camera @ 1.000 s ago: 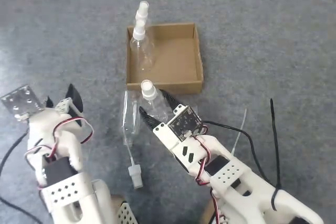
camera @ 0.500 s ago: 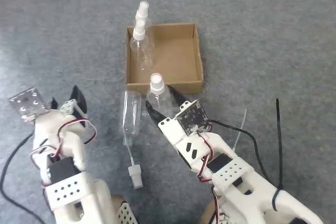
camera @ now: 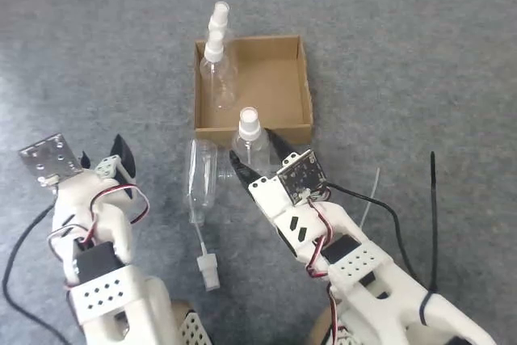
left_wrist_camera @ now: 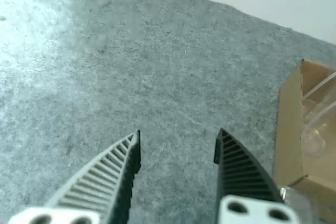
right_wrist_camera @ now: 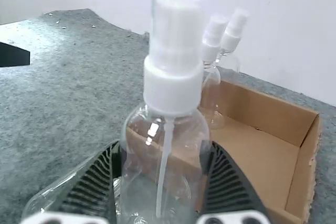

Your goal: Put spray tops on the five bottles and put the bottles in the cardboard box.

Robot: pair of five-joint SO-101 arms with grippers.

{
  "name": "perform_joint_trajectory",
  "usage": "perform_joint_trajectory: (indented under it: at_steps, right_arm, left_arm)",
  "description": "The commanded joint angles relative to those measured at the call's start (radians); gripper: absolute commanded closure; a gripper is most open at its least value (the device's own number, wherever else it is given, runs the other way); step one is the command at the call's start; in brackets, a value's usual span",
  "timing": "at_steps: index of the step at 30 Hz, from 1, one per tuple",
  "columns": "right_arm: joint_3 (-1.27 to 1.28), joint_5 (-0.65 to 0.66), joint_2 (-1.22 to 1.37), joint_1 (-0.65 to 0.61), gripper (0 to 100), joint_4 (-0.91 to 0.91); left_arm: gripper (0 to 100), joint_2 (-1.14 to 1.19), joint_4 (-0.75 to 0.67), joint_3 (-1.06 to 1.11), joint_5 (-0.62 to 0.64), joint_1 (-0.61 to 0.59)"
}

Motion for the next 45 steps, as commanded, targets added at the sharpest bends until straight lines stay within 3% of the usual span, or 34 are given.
perform_joint_trajectory:
  at_steps: [1,5,13,39,45]
  right_arm:
    - [-0.055,-0.008,-0.051,0.007,98.9,0.005]
    - [-0.078,-0.008,-0.102,0.012,98.9,0.058]
    - [-0.143,-0.014,-0.358,0.01,98.9,0.374]
    - [-0.428,-0.012,-0.381,0.005,98.9,0.519]
    - [-0.531,-0.012,-0.245,0.005,98.8,0.518]
  left_arm:
    - [78,-0.012,-0.031,-0.012,-0.012,0.003]
    - [78,-0.012,-0.031,-0.012,-0.012,0.003]
    - [78,-0.012,-0.066,-0.005,-0.014,0.003]
    - [78,-0.012,-0.064,0.007,-0.014,0.0]
    - [78,-0.012,-0.061,0.007,-0.014,-0.002]
